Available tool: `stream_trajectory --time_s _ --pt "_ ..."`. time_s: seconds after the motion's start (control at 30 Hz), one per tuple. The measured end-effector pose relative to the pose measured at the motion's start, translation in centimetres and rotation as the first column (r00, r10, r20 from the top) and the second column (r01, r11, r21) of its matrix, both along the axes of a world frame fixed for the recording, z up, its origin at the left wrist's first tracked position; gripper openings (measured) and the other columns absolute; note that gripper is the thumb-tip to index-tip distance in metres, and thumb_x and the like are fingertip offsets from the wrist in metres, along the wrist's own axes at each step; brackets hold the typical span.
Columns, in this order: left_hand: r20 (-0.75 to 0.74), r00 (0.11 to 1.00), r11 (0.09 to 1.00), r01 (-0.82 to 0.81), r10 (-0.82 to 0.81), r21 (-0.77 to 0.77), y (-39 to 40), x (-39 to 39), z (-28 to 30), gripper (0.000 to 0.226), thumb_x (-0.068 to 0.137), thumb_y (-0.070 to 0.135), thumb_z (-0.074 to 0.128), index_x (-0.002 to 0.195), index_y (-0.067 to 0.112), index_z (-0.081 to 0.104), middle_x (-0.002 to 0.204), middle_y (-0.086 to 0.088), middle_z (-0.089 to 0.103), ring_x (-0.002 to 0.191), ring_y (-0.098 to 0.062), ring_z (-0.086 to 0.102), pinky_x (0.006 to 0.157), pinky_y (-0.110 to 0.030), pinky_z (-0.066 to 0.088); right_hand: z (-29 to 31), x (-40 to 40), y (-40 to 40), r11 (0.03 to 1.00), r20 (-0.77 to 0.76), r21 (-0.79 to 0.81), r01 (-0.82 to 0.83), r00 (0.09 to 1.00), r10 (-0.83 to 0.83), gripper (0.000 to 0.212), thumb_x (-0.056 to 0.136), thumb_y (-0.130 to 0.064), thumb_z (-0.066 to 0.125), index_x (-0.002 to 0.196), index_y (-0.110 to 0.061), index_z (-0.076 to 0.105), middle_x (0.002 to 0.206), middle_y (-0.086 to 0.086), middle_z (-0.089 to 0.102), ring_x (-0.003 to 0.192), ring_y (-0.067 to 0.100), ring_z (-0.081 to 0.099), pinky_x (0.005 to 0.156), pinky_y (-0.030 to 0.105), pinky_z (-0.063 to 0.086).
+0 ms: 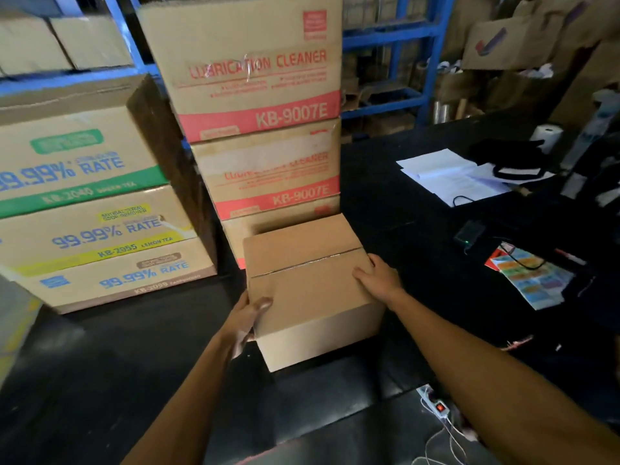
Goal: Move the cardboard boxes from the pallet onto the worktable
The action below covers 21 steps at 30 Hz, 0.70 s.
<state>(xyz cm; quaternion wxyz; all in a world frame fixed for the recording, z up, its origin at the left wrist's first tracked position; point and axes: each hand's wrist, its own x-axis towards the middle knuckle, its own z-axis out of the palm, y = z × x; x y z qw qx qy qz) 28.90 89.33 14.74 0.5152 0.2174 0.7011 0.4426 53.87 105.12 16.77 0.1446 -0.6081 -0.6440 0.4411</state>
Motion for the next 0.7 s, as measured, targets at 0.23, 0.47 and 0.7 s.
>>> stream_trajectory --time_s 0.23,0.47,0.7 --pt "-0.031 0.994 0.993 -0.101 0.103 0.054 0.9 1.3 -0.1 0.055 0.096 0.024 0.059 0.148 0.029 0.041 0.129 -0.010 0.061 0.112 -0.031 0.061 0.091 -0.048 0.053 -1.3 0.7 -0.3 0.994 -0.016 0.108 0.012 1.000 -0.011 0.055 0.094 -0.049 0.058 0.141 -0.024 0.045 0.131 0.004 0.059 0.119 0.026 0.056 0.099 0.045 0.048" --pt "-0.059 0.992 0.994 -0.110 0.111 0.029 0.6 2.4 0.1 0.053 0.096 0.029 0.057 0.146 0.028 0.038 0.129 -0.009 0.059 0.108 -0.027 0.061 0.083 -0.043 0.052 -0.8 0.9 -0.6 0.993 -0.006 0.115 -0.007 1.000 0.008 0.050 0.099 -0.041 0.053 0.144 -0.023 0.042 0.136 0.004 0.057 0.126 0.027 0.054 0.101 0.044 0.044" --pt "-0.066 0.983 0.985 -0.171 0.172 0.020 -1.6 1.3 0.2 0.049 0.097 0.027 0.056 0.144 0.027 0.042 0.127 -0.010 0.061 0.108 -0.030 0.061 0.084 -0.043 0.052 -0.7 -0.6 -2.2 0.992 -0.007 0.106 -0.067 0.998 0.068 0.052 0.099 -0.041 0.054 0.146 -0.023 0.040 0.137 0.005 0.055 0.127 0.028 0.052 0.102 0.043 0.043"
